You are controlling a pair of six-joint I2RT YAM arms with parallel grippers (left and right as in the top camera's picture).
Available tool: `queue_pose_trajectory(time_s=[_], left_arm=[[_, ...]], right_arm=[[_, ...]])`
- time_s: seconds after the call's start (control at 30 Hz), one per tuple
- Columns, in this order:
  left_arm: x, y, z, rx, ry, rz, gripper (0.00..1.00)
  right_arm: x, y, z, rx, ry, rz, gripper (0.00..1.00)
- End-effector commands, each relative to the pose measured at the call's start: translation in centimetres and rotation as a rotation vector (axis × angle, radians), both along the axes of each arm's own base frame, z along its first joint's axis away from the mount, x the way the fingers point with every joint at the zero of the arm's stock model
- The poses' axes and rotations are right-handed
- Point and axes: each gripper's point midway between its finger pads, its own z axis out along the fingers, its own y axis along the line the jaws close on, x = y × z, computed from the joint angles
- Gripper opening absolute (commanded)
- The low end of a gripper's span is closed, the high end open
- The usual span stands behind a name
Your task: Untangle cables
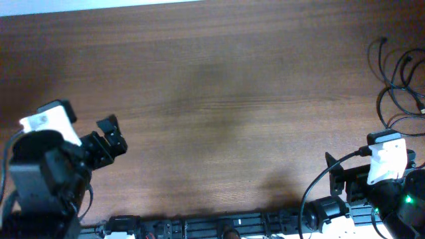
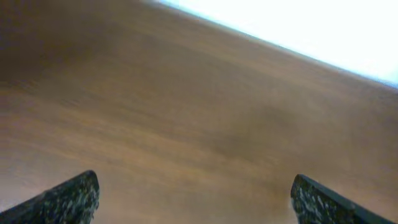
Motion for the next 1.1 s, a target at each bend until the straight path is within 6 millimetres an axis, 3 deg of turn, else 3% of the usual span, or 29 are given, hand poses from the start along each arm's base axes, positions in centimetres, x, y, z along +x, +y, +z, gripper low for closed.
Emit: queue_pose_trajectory(time_s=[0.0, 0.27, 0.5, 0.8, 1.07], left_arm=[[-1.3, 2.4, 0.7, 0.062, -0.169, 0.108, 0.99], [-0.1, 2.3, 0.5, -0.004, -0.637, 0.112, 0.99], [1.5, 1.9, -2.2, -0.026, -0.895, 0.092, 0.99], [1.6, 3.7, -7.5, 0.005, -0.949, 0.172, 0.99], [2.7, 4.5, -12.6, 0.024, -0.804, 0.212, 0.99]], right_arm=[[0.0, -0.2, -0.1, -0.004, -0.003, -0.01, 0.99], [0.0, -0.2, -0.1, -0.004, -0.002, -0.01, 0.99], [0.0, -0.2, -0.1, -0.004, -0.003, -0.01, 0.99], [0.0, -0.2, -0.1, -0.004, -0.002, -0.01, 0.99], [0.0, -0.2, -0.1, -0.004, -0.002, -0.01, 0.99]])
